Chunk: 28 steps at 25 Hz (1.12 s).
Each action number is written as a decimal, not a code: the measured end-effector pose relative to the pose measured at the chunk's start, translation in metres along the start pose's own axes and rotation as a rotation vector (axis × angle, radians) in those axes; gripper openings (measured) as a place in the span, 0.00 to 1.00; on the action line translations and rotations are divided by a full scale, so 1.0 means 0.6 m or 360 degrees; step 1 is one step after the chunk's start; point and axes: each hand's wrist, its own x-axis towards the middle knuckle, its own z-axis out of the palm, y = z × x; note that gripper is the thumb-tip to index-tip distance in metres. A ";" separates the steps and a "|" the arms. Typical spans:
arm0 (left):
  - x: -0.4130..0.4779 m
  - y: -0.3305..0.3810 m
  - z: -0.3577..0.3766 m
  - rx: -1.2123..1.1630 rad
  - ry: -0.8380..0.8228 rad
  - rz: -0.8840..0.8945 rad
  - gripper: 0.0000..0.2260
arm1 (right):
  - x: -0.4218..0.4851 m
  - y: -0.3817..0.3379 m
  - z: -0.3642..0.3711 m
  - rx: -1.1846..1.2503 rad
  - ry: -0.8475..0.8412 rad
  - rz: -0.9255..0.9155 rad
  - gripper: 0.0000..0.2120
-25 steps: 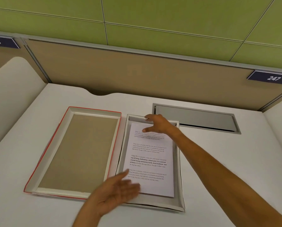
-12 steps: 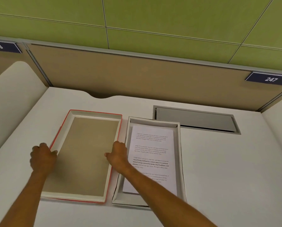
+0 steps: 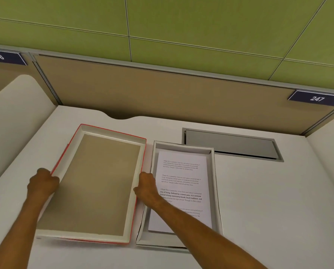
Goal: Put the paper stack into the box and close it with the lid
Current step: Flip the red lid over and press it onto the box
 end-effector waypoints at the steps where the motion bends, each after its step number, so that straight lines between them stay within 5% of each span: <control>1: 0.000 0.009 -0.015 -0.0029 -0.0008 -0.0004 0.14 | -0.001 -0.001 -0.002 -0.0017 0.0058 -0.0036 0.06; 4: -0.025 0.044 -0.056 -0.0172 0.0017 0.0061 0.19 | -0.010 -0.039 -0.020 0.0146 0.0254 -0.0240 0.18; 8: -0.107 0.101 -0.097 -0.0443 -0.0026 0.0217 0.21 | -0.035 -0.123 -0.066 0.0740 0.0073 -0.0252 0.29; 17: -0.278 0.194 -0.145 -0.0565 -0.0535 0.0503 0.38 | -0.072 -0.191 -0.127 0.1527 -0.0150 -0.0221 0.18; 23: -0.240 0.184 -0.135 -0.1118 -0.0908 0.0345 0.29 | -0.086 -0.194 -0.158 0.1603 -0.0190 -0.0101 0.14; 28: -0.224 0.178 -0.035 -0.0917 -0.0797 0.0388 0.17 | -0.106 -0.162 -0.191 0.1632 -0.0169 -0.0033 0.12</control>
